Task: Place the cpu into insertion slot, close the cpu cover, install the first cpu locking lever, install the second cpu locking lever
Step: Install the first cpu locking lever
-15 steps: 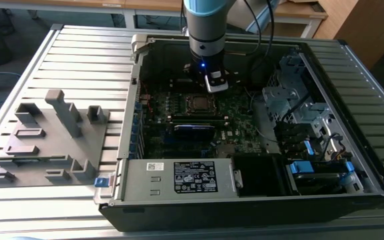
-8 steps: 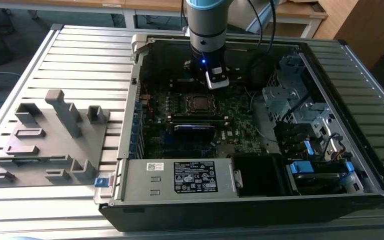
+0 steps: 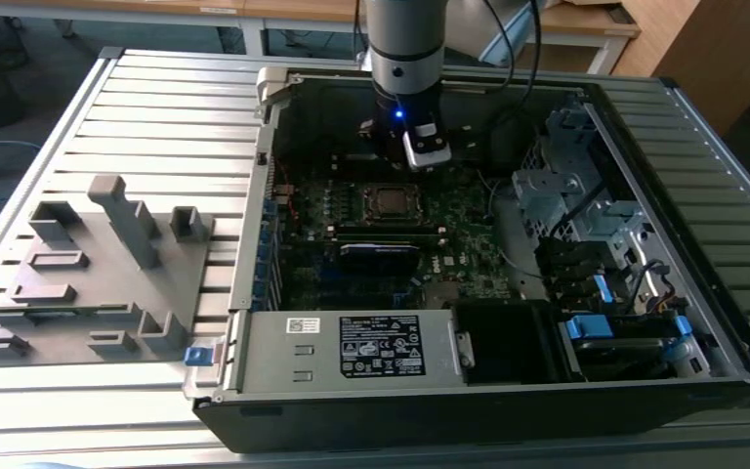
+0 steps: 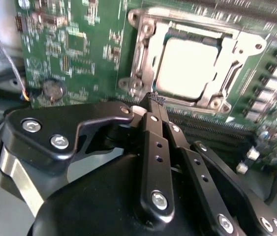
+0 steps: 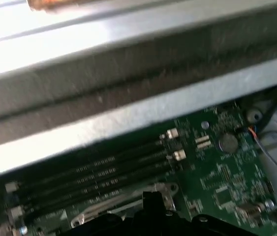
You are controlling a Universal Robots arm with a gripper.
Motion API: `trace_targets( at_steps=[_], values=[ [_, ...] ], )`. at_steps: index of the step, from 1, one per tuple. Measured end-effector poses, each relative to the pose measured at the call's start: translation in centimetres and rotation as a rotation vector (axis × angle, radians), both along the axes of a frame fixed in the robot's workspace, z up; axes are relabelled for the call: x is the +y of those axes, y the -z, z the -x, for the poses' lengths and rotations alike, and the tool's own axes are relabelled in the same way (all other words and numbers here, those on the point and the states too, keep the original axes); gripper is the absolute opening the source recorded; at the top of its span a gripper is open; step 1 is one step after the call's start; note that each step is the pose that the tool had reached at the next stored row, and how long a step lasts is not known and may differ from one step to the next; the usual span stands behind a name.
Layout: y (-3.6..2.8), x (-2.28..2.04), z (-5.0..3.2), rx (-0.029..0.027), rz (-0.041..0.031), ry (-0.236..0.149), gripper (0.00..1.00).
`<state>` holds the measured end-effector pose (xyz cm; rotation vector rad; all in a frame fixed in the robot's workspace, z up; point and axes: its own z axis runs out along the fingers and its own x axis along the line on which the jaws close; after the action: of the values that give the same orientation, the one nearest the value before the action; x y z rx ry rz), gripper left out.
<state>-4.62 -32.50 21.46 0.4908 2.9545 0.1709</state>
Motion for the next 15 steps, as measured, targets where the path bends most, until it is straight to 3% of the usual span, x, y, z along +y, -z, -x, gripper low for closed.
trace_targets(
  at_steps=[1, 2, 5, 6, 7, 8, 11, 13, 15],
  values=[
    [0.00, 0.00, 0.00, -0.0001, 0.0098, 0.000, 0.11],
    [0.00, 0.00, 0.00, -0.0001, 0.0130, 0.000, 0.11],
    [0.00, 0.00, 0.00, 0.0002, 0.0133, 0.000, 0.11],
    [0.01, 0.00, -0.01, 0.0035, 0.0131, 0.000, 0.11],
    [0.03, 0.00, -0.02, 0.0120, 0.0130, 0.000, 0.11],
    [0.04, 0.00, -0.03, 0.0243, 0.0130, 0.000, 0.11],
    [0.10, 0.00, -0.09, 0.0726, 0.0131, 0.000, 0.11],
    [0.13, 0.00, -0.11, 0.0989, 0.0136, -0.001, 0.11],
    [0.13, -0.01, -0.10, 0.1015, 0.0145, -0.001, 0.11]
  ],
)
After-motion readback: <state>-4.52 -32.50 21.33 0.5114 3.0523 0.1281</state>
